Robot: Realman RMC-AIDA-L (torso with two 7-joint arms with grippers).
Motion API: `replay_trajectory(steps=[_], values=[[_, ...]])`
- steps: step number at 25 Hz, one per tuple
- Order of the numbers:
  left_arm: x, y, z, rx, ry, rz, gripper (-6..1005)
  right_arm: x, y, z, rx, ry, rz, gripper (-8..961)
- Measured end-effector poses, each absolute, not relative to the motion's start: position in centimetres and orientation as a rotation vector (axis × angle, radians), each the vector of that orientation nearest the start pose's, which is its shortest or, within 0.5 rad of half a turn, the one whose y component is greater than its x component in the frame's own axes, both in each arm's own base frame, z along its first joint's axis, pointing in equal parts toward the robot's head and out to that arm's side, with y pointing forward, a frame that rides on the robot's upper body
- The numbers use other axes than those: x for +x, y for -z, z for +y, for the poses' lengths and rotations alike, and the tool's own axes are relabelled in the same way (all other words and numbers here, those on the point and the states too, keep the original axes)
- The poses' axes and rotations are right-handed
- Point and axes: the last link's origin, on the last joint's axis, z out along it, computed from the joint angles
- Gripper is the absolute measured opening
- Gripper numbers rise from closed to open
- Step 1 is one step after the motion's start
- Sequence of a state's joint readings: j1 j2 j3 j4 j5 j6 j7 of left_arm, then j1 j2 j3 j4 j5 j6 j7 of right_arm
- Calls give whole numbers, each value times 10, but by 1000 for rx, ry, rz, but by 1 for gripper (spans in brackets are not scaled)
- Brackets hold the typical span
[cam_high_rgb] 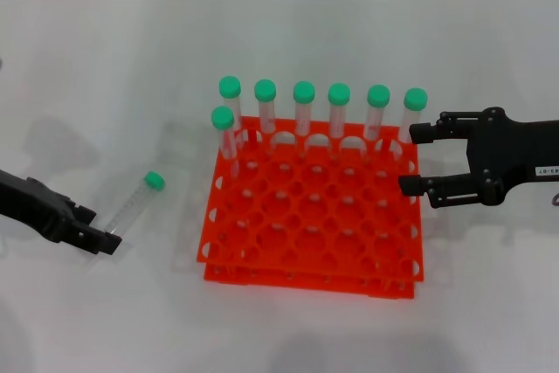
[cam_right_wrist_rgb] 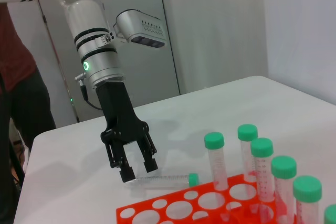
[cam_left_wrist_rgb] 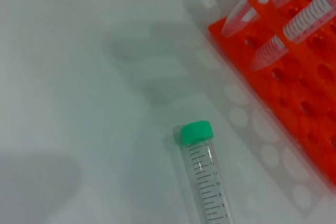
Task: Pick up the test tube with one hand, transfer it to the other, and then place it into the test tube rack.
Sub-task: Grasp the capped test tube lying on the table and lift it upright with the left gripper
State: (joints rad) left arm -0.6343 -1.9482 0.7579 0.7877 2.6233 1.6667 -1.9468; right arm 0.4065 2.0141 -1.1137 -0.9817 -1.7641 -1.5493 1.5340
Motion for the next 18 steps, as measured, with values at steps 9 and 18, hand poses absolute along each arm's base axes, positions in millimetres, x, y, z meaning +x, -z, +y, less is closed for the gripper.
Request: replay_trajectory(steps=[9,18], values=[[-305,-51,335,-2757,-298,-1197,646,226,-20,324,-2871,-587,375,770],[-305,-46,335,-2769,-315,-1194,493,227,-17,324,-2876,-593,387,771]])
